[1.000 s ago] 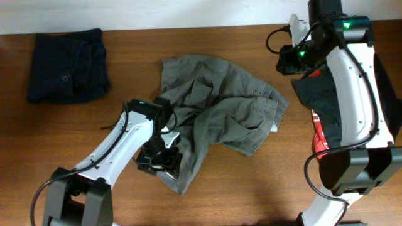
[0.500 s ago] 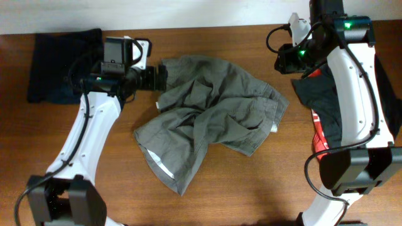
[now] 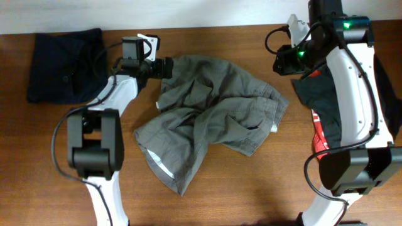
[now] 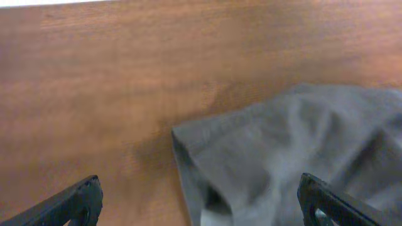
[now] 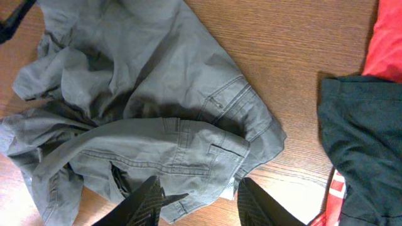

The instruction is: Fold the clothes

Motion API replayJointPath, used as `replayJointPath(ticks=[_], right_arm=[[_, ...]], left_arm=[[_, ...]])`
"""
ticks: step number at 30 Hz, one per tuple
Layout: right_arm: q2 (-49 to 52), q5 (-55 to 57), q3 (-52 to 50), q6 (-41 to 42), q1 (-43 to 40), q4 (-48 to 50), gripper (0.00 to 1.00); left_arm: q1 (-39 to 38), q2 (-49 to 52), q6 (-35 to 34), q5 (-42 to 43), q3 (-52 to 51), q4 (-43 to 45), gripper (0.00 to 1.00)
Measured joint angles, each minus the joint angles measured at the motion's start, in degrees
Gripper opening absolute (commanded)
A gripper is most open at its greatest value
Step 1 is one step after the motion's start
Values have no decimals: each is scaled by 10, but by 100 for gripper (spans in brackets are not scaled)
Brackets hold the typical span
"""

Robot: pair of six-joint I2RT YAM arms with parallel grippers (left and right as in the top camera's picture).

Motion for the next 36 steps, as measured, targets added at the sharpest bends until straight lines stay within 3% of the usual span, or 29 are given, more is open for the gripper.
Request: replayJointPath(ticks=[9,14,17,25,26,29,36], right_arm=[[0,0,0,1,12,0,48],[0,0,0,1,12,1,49],[0,0,0,1,12,1,49],[0,0,0,1,12,2,49],[0,0,0,1,12,3,49],[0,0,0,1,12,3,49],[0,0,0,1,12,3,49]], left_arm=[[0,73,12,36,93,2,94],[0,78,14,49,96,-57,94],[0,81,16,52,96,-87,89],[-1,83,22,73,96,-107,42],[-2,83,23,75,96,-107,28],[-9,83,23,77,96,-94,6],[-23,83,22,59,113,-36,1]])
